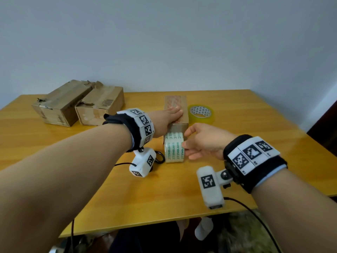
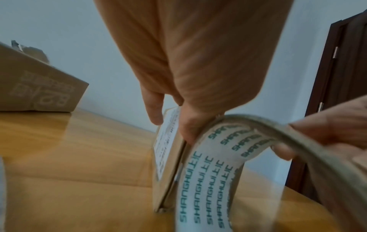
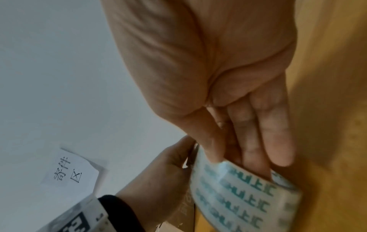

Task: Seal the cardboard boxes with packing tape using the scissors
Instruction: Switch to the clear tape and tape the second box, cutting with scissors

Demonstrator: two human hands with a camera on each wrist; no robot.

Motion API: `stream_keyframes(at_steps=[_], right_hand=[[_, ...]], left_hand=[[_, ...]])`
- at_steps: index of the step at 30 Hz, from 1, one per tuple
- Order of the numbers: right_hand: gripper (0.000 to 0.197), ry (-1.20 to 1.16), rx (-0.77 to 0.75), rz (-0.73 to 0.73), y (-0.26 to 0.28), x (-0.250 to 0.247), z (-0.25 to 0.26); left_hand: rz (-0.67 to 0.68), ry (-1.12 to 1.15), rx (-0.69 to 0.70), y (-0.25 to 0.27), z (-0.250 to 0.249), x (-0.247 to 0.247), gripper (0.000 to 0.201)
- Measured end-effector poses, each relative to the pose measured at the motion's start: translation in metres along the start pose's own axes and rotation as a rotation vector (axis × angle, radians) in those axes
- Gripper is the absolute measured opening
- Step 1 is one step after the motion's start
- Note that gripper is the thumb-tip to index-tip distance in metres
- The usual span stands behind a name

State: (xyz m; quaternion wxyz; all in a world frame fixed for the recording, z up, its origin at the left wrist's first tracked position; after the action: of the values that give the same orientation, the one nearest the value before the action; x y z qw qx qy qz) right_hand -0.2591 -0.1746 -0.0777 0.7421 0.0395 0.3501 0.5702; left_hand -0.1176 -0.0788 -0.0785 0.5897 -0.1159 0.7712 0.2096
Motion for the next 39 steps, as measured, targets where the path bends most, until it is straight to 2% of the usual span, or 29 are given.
stream_keyframes(at_steps=[4,8,11,13,15,17,19,21,23,25,26,27,29,31,32,33,34,36,37,39], right_hand=[[0.03,0.061,-0.049,-0.133,-0.004,-0.002,0.014],[0.027,0.149,-0.072,-0.197,-0.012,0.003,0.021],[0.02,0.516,-0.146,-0.418,-0.008,0.0,0.031],[0.011,0.608,-0.278,-0.532,0.002,0.004,0.046],[0.005,0.567,-0.372,-0.45,0.013,0.016,0.061],[0.008,0.579,-0.35,-0.277,0.014,0.037,0.069],[0.013,0.753,-0.275,-0.141,0.007,0.06,0.07],[0.011,0.964,-0.239,-0.071,-0.002,0.08,0.069],[0.009,1.061,-0.223,-0.007,-0.008,0.095,0.068],[0.029,1.11,-0.21,0.075,-0.01,0.106,0.072],[0.027,1.144,-0.192,0.082,-0.011,0.11,0.072],[0.035,1.171,-0.173,0.075,-0.013,0.113,0.073],[0.04,1.126,-0.124,0.062,-0.012,0.12,0.073],[0.009,1.109,-0.143,0.026,-0.014,0.123,0.072],[0.021,1.085,-0.137,-0.002,-0.014,0.121,0.073],[0.03,1.083,-0.142,-0.001,-0.013,0.118,0.077],[0.029,1.032,-0.121,0.022,-0.012,0.11,0.082],[0.014,0.943,-0.11,0.041,-0.005,0.088,0.092],[0.014,0.911,-0.121,0.034,-0.002,0.073,0.097],[0.037,0.795,-0.134,-0.03,0.001,0.044,0.101]], left_hand=[[0.004,-0.026,0.013,-0.004,0.006,-0.001,0.08],[-0.082,0.072,-0.07,-0.004,0.019,-0.003,0.102],[-0.143,0.276,-0.176,0.005,0.03,-0.005,0.107],[-0.137,0.345,-0.195,0.014,0.036,-0.009,0.1],[-0.153,0.374,-0.205,0.021,0.044,-0.015,0.09],[-0.19,0.428,-0.251,0.026,0.054,-0.021,0.085],[-0.23,0.504,-0.321,0.033,0.061,-0.026,0.08],[-0.254,0.59,-0.38,0.041,0.066,-0.027,0.074],[-0.257,0.706,-0.408,0.049,0.07,-0.024,0.067],[-0.258,0.793,-0.423,0.058,0.073,-0.02,0.062],[-0.255,0.812,-0.427,0.063,0.073,-0.019,0.06],[-0.243,0.825,-0.43,0.067,0.074,-0.018,0.057],[-0.215,0.846,-0.429,0.076,0.076,-0.019,0.053],[-0.21,0.86,-0.413,0.084,0.077,-0.022,0.048],[-0.224,0.867,-0.402,0.087,0.078,-0.026,0.044],[-0.256,0.882,-0.393,0.089,0.079,-0.029,0.039],[-0.306,0.906,-0.385,0.091,0.08,-0.033,0.032],[-0.451,0.962,-0.379,0.096,0.08,-0.043,0.018],[-0.534,0.987,-0.382,0.098,0.081,-0.048,0.013],[-0.667,1.033,-0.401,0.1,0.081,-0.055,0.009]])
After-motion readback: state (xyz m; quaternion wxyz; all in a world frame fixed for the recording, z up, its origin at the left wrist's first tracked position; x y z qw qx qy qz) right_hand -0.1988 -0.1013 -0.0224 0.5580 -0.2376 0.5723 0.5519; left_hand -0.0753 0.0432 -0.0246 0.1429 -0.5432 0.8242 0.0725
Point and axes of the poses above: each hand's wrist, its own y-axis away from the middle knuckle, its own x-axis out of the palm, z = x × y, the point moved 1 cm from there along -y, towards the middle knuckle, and after that the axes turned 8 degrees about y, right-handed, at the moved point
